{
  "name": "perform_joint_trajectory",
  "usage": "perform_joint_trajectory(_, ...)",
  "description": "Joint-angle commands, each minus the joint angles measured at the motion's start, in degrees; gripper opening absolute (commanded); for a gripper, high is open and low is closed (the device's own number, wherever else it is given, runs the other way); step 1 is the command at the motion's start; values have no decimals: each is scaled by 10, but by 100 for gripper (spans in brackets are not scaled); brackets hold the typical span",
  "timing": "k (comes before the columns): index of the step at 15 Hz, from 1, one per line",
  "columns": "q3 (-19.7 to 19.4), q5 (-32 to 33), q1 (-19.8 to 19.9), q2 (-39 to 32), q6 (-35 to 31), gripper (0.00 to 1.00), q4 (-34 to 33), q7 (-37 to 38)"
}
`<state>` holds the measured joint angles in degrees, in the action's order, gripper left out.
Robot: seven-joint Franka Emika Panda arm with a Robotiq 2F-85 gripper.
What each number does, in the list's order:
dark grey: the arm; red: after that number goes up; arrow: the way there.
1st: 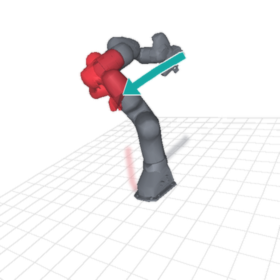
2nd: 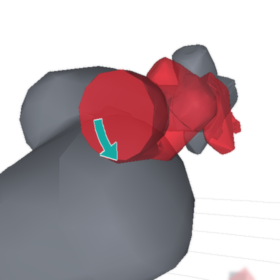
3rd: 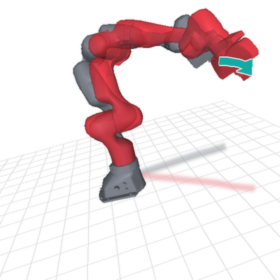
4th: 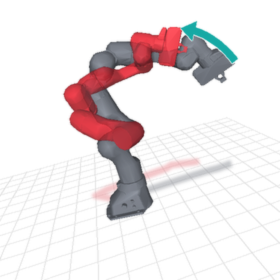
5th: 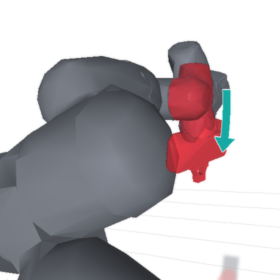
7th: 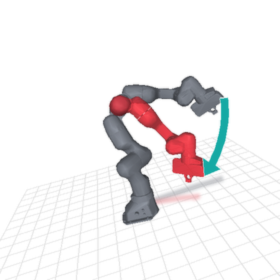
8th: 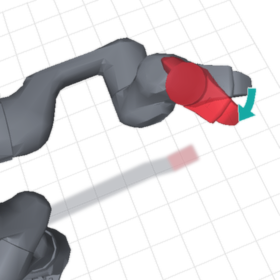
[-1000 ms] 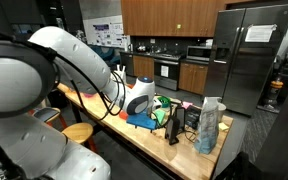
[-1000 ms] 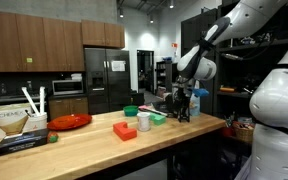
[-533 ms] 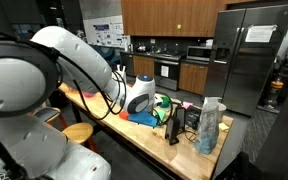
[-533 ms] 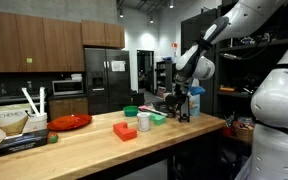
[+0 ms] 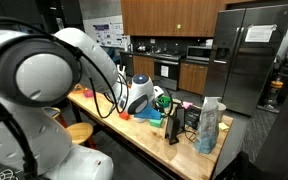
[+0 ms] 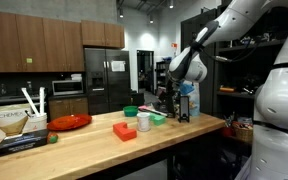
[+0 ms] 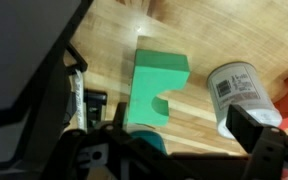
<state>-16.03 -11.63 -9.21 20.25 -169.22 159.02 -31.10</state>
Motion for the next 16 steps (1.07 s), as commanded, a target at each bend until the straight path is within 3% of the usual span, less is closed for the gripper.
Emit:
perform_joint_trajectory(1, -62, -66, -109, -94, 37, 100, -139, -69)
perform_joint_trajectory(3, -85, -109, -152, -137, 64, 100, -212, -114)
perform_joint_trajectory(5, -74, -94, -151, -204, 81, 100, -289, -106)
perform_joint_trajectory(8, -74, -5, -134, -302, 121, 100, -397, -49)
perform_joint_trajectory(9, 10, 46, -43, -328, 150, 100, -432, -10)
perform_joint_trajectory(12, 40, 177, 3, -397, 265, 100, -541, 89)
perform_joint_trajectory(16, 88, 212, 58, -469, 441, 100, -685, 111)
